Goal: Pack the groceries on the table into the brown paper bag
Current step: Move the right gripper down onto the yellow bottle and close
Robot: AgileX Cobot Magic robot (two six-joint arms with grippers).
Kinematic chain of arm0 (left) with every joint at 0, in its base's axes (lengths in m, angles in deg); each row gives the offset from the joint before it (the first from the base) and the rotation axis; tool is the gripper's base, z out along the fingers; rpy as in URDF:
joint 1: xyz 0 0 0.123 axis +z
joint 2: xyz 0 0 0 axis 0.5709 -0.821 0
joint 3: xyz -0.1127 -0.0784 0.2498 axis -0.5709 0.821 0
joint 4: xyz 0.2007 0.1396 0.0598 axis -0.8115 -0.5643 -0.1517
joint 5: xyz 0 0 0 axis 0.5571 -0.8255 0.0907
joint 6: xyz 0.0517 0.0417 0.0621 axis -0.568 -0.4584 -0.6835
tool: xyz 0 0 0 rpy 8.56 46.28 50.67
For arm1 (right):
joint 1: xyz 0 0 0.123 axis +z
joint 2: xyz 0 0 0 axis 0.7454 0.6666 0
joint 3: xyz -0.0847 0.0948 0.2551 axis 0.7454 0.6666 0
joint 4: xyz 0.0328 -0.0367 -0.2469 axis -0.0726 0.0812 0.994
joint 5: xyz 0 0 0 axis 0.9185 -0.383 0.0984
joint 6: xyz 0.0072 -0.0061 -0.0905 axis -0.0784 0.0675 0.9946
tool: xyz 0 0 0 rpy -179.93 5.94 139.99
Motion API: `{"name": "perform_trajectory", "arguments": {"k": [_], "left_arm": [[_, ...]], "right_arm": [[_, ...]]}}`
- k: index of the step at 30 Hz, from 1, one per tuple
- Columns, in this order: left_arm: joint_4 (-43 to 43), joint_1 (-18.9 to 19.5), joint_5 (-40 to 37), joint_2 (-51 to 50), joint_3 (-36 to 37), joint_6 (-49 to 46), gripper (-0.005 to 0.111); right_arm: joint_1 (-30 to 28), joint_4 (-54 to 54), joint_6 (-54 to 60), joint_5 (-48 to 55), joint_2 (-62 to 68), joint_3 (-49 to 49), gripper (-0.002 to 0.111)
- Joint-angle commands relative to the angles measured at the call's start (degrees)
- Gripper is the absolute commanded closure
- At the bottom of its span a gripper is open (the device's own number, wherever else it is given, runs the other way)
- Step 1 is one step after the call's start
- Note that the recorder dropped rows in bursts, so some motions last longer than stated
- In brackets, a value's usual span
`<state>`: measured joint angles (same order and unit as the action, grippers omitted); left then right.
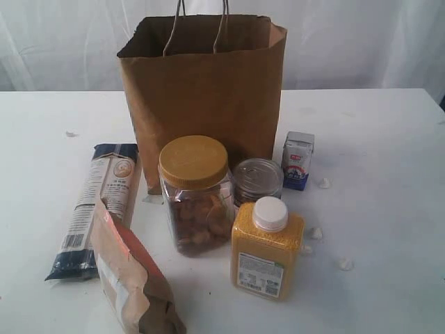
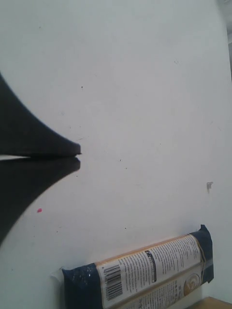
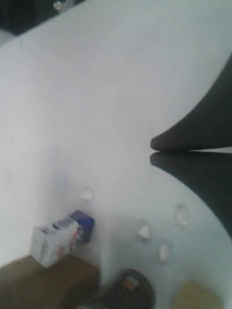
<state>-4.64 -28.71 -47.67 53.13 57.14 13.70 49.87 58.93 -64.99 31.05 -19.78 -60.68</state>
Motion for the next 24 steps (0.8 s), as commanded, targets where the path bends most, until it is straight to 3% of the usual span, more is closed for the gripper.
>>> {"name": "perform_trajectory", "arguments": {"k": [1, 6, 18, 24], "left_arm": [[0.3, -0.2, -0.2, 0.3, 0.0, 0.0, 0.107], [0.3, -0.2, -0.2, 0.3, 0.0, 0.0, 0.107], [0.3, -0.2, -0.2, 0.3, 0.0, 0.0, 0.107], [0.3, -0.2, -0.2, 0.3, 0.0, 0.0, 0.107]], "right_arm": [[3.4, 0.4, 3.9, 5.9, 6.9, -4.1, 0.108], [7.2, 9.3, -5.4, 12.2, 17.0, -10.1, 0.108], [28.8, 6.9, 7.2, 26.5, 29.8, -18.5, 0.108], [35.3, 2.8, 18.9, 20.2, 30.9, -20.3, 0.108]]}}
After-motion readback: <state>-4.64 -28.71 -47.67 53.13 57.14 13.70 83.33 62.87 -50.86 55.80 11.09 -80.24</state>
